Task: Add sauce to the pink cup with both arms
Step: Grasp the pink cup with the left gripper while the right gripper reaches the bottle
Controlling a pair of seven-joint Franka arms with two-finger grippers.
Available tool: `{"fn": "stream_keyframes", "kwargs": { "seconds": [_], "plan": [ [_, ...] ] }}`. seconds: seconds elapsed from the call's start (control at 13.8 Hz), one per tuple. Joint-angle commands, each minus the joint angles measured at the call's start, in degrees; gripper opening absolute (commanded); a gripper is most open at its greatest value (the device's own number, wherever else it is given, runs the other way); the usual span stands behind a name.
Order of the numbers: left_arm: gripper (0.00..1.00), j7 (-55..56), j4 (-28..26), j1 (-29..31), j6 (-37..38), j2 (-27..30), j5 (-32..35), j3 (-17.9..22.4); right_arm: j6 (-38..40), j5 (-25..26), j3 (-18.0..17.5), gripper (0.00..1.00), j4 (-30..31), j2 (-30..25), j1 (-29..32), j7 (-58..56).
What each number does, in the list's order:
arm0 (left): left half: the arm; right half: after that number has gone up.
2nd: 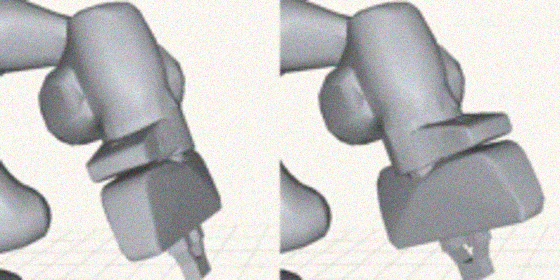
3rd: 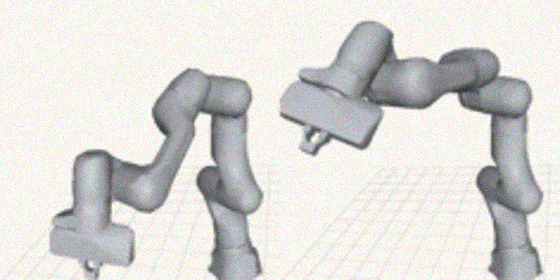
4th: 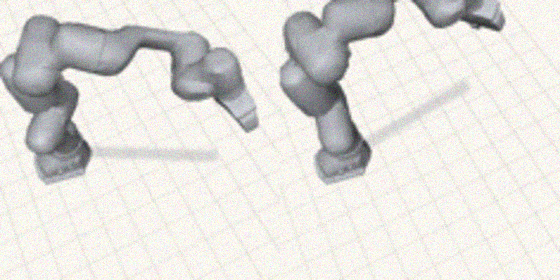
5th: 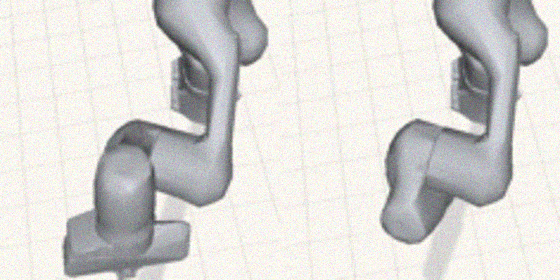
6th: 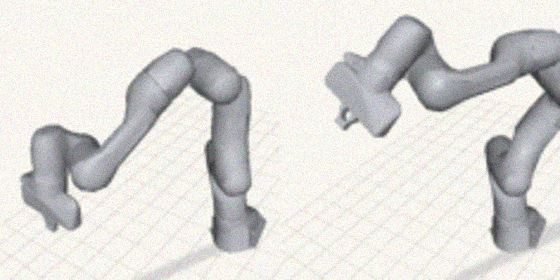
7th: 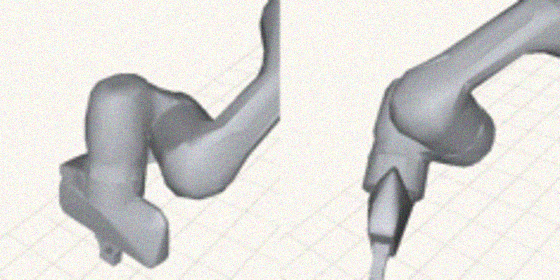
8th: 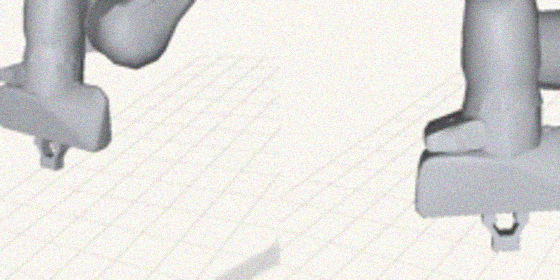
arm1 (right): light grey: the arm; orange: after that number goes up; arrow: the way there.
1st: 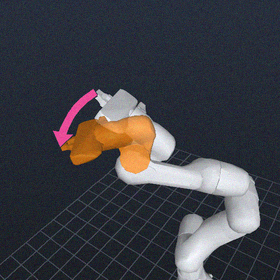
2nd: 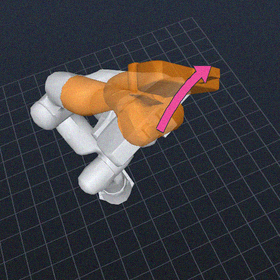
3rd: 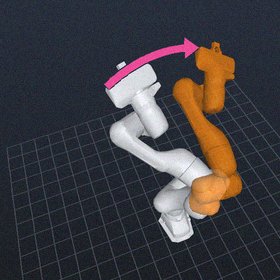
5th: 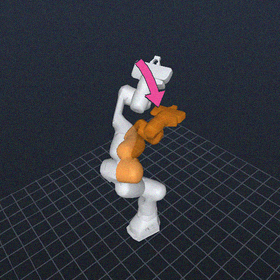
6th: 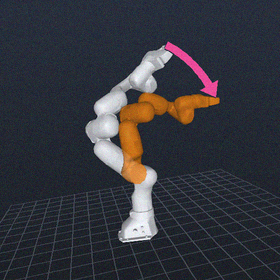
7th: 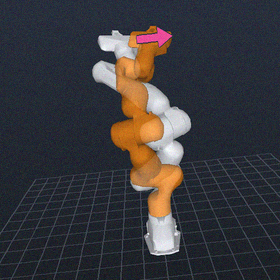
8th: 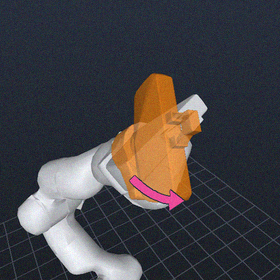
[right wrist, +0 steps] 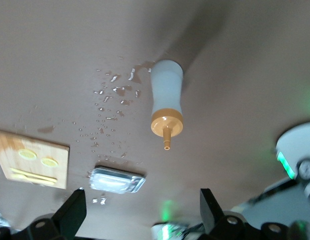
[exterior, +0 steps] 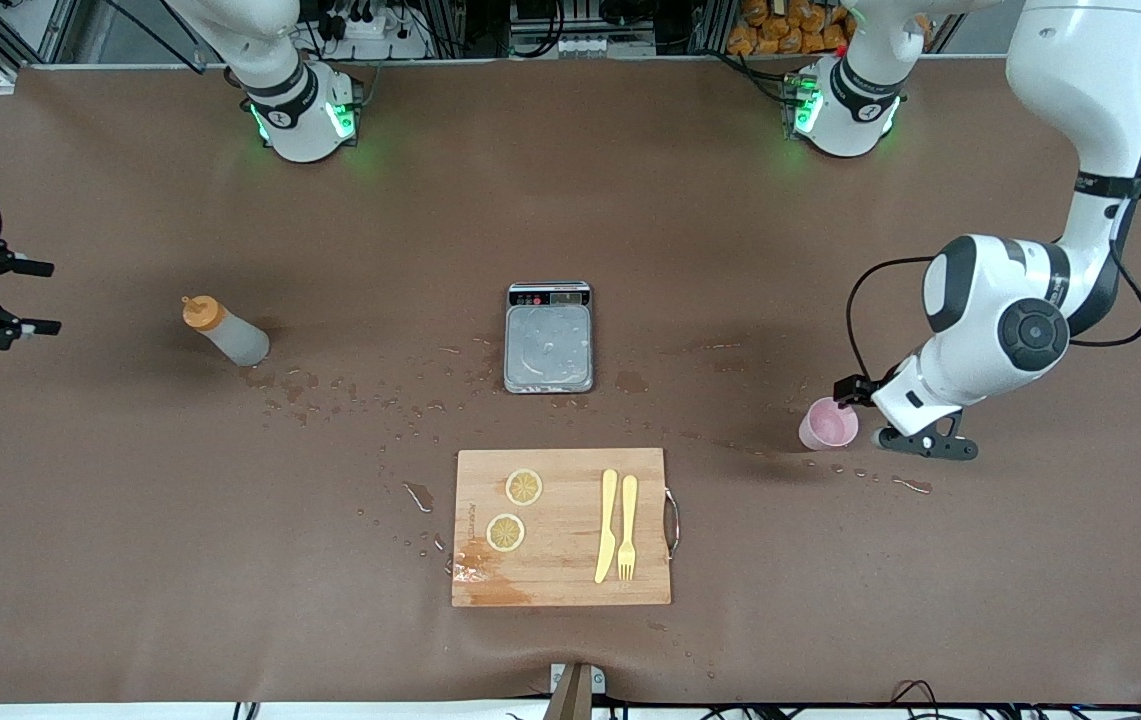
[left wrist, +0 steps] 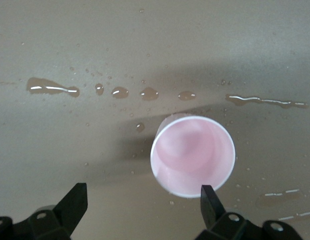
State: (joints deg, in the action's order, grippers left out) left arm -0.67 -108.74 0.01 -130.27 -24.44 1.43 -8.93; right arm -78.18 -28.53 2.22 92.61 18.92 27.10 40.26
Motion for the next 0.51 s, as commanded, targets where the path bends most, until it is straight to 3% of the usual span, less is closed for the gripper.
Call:
{"fn": "stream_keyframes", "kwargs": {
  "seconds": [0.0, 0.14, 0.43],
  "plan": [
    [1.0, -0.9, 3.7, 0.0, 0.4, -3.4, 1.3, -0.1, 3.3, -3.5, -0.9, 1.0, -0.9, 5.8, 3.7, 2.7],
    [1.0, -0.9, 3.9, 0.0, 0.4, -4.6, 1.4, -0.1, 5.8, -6.7, -0.9, 1.0, -1.0, 10.0, 6.5, 0.2],
    [1.0, -0.9, 5.1, -0.2, 0.4, -7.6, 3.8, -0.1, 6.3, -8.1, -1.0, 1.0, -0.9, 14.9, 8.4, -2.6]
  ]
}}
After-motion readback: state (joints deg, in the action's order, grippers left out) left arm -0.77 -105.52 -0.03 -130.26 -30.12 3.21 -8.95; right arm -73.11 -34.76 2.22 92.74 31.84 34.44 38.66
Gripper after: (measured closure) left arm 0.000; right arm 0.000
